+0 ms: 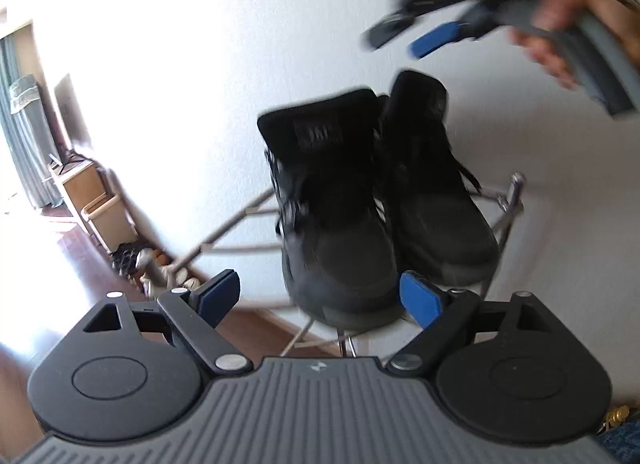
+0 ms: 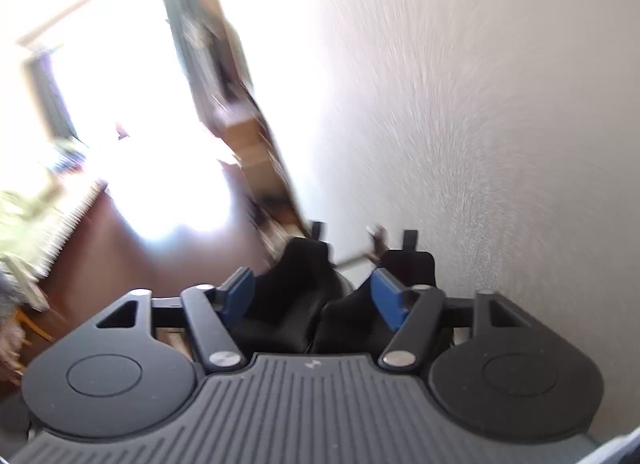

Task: Organize scattered shoes
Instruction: 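Lower the black sneakers onto the rack's top shelf with the right tool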

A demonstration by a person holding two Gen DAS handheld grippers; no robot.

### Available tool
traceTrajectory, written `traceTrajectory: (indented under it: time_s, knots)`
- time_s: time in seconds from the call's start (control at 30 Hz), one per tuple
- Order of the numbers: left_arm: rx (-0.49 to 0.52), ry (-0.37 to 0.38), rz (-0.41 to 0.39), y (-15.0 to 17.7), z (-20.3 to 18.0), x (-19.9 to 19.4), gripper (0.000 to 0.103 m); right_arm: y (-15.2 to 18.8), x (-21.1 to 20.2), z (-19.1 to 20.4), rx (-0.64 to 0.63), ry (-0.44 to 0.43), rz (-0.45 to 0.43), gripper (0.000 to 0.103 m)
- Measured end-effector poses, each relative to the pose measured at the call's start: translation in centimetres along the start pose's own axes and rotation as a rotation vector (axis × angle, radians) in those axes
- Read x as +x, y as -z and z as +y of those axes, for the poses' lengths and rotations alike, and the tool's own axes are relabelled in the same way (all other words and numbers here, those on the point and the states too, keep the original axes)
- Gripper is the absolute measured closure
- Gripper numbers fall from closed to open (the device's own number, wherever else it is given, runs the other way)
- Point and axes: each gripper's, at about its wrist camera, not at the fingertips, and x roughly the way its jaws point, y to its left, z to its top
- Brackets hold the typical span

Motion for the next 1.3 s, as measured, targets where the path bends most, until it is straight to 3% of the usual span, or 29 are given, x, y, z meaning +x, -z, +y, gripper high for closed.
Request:
traceTrajectory:
  time_s: [0.03,0.1,0.17,0.23,0.27,0.33,0.4,0.5,0.6,0.7,1.1,1.3]
  knots:
    - [-0.003,-0.001,0.005,-0.1,-1.7,-1.6,0.015,2.8,-2.0,-0.7,-0.010,-0.002,-0.043,0.047]
    - [-0.006,-0.011,0.030,1.7,-3.5,-1.0,0.020,7.8,-3.3,-2.2,-0.020,0.024,-0.072,0.061]
    - [-0.010,-0.011,0.055,3.2,-4.5,-0.7,0.024,14.9,-2.9,-3.7,-0.033,0.058,-0.013,0.097]
    - [-0.020,0.003,0.072,4.0,-5.0,-1.1,0.031,20.6,0.9,-4.8,-0.037,0.061,0.073,0.101]
    - [-0.023,0.016,0.082,4.0,-4.9,-0.7,0.038,22.5,2.2,-4.7,-0.045,0.057,0.099,0.101]
    - [-0.016,0.024,0.109,4.6,-4.5,-0.9,0.043,26.1,4.7,-4.3,-0.060,0.049,0.147,0.101]
    - [-0.009,0.026,0.131,4.7,-4.2,-0.2,0.045,26.1,4.1,-2.0,-0.071,0.037,0.137,0.101]
    - [0.018,0.025,0.134,4.6,-4.1,0.5,0.045,21.3,-0.5,1.7,-0.081,0.041,0.117,0.101]
    - [0.035,0.028,0.121,3.9,-4.0,1.0,0.045,19.7,0.7,2.8,-0.063,0.048,0.105,0.101]
    - [0.049,0.030,0.111,3.3,-3.9,1.2,0.045,17.9,0.0,2.1,-0.058,0.072,0.110,0.103]
    - [0.041,-0.002,0.131,1.4,-4.4,3.2,0.044,18.2,0.8,-2.9,-0.012,0.100,0.135,0.103]
    - [0.024,-0.005,0.134,1.2,-4.1,3.8,0.044,18.8,2.2,-2.9,-0.002,0.111,0.136,0.103]
